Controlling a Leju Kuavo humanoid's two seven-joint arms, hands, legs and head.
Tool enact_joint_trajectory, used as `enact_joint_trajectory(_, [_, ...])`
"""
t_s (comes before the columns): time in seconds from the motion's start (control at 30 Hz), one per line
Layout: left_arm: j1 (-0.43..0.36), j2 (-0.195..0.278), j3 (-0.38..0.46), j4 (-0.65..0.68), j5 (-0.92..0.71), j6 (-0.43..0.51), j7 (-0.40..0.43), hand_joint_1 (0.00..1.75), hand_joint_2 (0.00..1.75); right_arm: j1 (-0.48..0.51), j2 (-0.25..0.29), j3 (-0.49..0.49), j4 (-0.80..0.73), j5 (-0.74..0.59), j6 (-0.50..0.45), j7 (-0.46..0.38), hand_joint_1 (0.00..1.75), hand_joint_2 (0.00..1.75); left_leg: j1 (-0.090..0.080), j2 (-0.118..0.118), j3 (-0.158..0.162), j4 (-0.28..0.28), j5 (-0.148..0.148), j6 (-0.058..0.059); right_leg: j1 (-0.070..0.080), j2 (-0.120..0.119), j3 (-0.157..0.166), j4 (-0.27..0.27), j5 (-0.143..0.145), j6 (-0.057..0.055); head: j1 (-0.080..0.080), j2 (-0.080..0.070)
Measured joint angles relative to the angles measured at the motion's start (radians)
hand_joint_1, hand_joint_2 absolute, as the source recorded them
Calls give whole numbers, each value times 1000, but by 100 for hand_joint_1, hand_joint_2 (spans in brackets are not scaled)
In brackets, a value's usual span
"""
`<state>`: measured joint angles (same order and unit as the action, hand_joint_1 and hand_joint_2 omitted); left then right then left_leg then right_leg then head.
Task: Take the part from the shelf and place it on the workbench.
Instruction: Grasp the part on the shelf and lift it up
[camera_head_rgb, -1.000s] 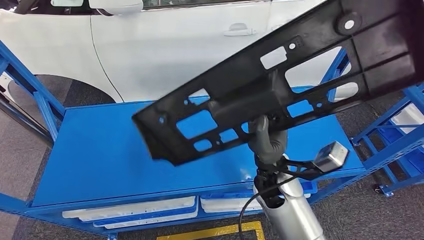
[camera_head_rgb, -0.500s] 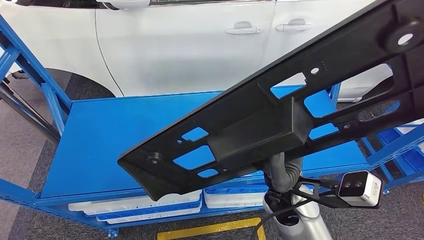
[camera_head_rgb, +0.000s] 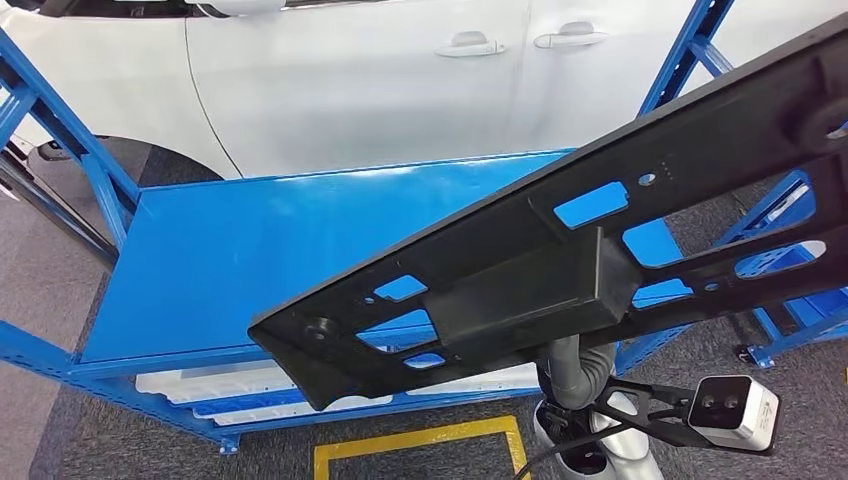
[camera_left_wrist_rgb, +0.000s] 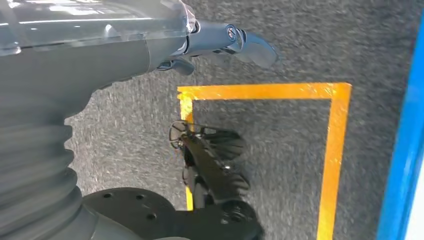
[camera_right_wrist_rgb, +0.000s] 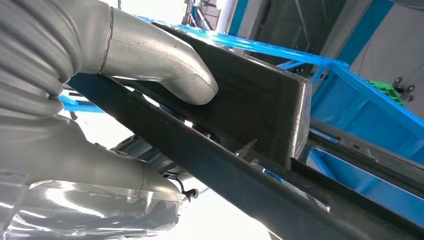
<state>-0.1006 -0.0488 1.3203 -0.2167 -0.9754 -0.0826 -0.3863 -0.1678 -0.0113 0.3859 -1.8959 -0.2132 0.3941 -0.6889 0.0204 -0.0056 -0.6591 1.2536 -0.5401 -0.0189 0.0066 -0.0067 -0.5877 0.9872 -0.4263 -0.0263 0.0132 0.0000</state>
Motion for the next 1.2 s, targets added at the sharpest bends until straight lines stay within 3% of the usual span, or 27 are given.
enact_joint_trajectory(0.07, [-2,3,0,0,2,3,3,0,175,0,-2,0,0,-2,0,-1,175,175,-3,0,100,-136,32,8,2,0,-20,14,8,5,0,0])
enact_joint_trajectory(0.13, [-4,5,1,0,8,7,10,0,175,1,-3,0,0,-7,0,-3,175,175,-8,-1,159,-232,31,17,3,-1,-31,23,17,15,0,0])
enact_joint_trajectory(0.23, [0,6,4,0,22,11,26,0,175,5,-10,-2,0,-19,-3,-6,175,175,-9,0,156,-253,41,32,1,0,-38,26,29,34,-5,0])
enact_joint_trajectory(0.27, [1,6,5,0,24,11,35,0,175,9,-14,-5,1,-23,-5,-6,175,175,-7,2,150,-256,50,39,0,2,-44,37,14,40,-5,0])
enact_joint_trajectory(0.33, [5,6,6,0,24,18,59,0,175,22,-24,-18,1,-24,-6,-6,175,175,-3,6,131,-261,72,49,-6,6,-73,116,-64,52,-4,0])
enact_joint_trajectory(0.4, [9,7,8,0,24,30,84,0,175,40,-30,-32,0,-13,-6,-7,175,175,-3,6,104,-260,91,51,-13,6,-109,245,-151,62,-2,0])
enact_joint_trajectory(0.43, [11,8,9,0,24,38,95,0,175,50,-32,-39,-1,-6,-6,-7,175,175,-3,6,91,-258,101,49,-16,6,-115,291,-167,66,-2,0])
enact_joint_trajectory(0.47, [14,9,11,0,24,44,103,0,175,60,-34,-45,-3,1,-6,-7,175,175,-3,7,78,-257,109,48,-19,6,-105,305,-160,68,-2,0])
enact_joint_trajectory(0.5, [16,10,13,0,25,51,109,0,175,69,-36,-52,-6,6,-4,-7,175,175,-3,7,65,-254,118,45,-22,6,-76,280,-137,69,-1,0])
enact_joint_trajectory(0.57, [19,14,17,-1,28,62,118,0,175,82,-39,-68,-14,14,5,-7,175,175,-3,5,44,-249,133,37,-25,6,28,143,-96,66,-1,0])
enact_joint_trajectory(0.63, [21,22,24,-1,32,66,123,0,175,90,-39,-84,-22,20,24,-7,175,175,-4,4,35,-248,147,26,-21,8,105,24,-93,57,-2,0])
enact_joint_trajectory(0.67, [22,25,26,-2,34,66,124,0,175,92,-39,-90,-25,21,35,-7,175,175,-4,3,33,-250,155,19,-18,9,116,0,-97,50,-1,0])
enact_joint_trajectory(0.73, [23,32,32,-3,41,65,126,0,175,95,-39,-98,-26,22,54,-7,175,175,-2,3,31,-254,167,5,-15,8,107,-6,-83,34,2,0])
enact_joint_trajectory(0.77, [24,34,35,-4,46,64,127,0,175,93,-39,-100,-25,20,61,-7,175,175,-1,3,25,-246,156,1,-16,6,99,-9,-74,25,2,0])
enact_joint_trajectory(0.8, [25,35,39,-4,51,64,128,0,175,91,-39,-101,-23,17,66,-7,175,175,0,3,14,-223,127,-2,-17,3,89,-11,-62,15,0,0])
enact_joint_trajectory(0.9, [26,36,49,-4,58,62,128,0,175,86,-39,-105,-12,5,71,-7,175,175,0,3,-38,-44,-20,-4,-12,0,47,-12,-28,1,-6,0])
enact_joint_trajectory(0.93, [26,36,52,-4,57,60,128,0,175,85,-39,-105,-7,3,69,-6,175,175,0,2,-46,14,-42,-5,-9,-1,31,-11,-16,0,-7,0])
enact_joint_trajectory(0.97, [26,37,53,-4,56,58,128,0,175,85,-39,-105,-3,1,66,-6,175,175,0,3,-40,43,-38,-3,-6,-1,15,-8,-5,0,-7,0])
enact_joint_trajectory(1.0, [26,37,53,-4,55,56,128,0,175,85,-39,-105,-1,1,63,-6,175,175,-1,3,-20,40,-16,-1,-3,-2,0,-5,4,0,-7,0])
enact_joint_trajectory(1.07, [25,38,53,-4,53,55,127,0,175,85,-39,-106,1,1,57,-6,175,175,-4,3,75,-64,29,10,1,-2,-28,4,21,4,-7,0])
enact_joint_trajectory(1.13, [23,41,54,-5,54,56,128,0,175,86,-40,-106,1,0,54,-6,175,175,-11,3,176,-208,22,20,4,-3,-45,16,34,12,-6,0])
enact_joint_trajectory(1.2, [22,42,55,-5,56,60,130,0,175,87,-41,-106,1,-2,53,-7,175,175,-17,3,206,-268,7,25,4,-4,-52,20,49,22,-7,0])
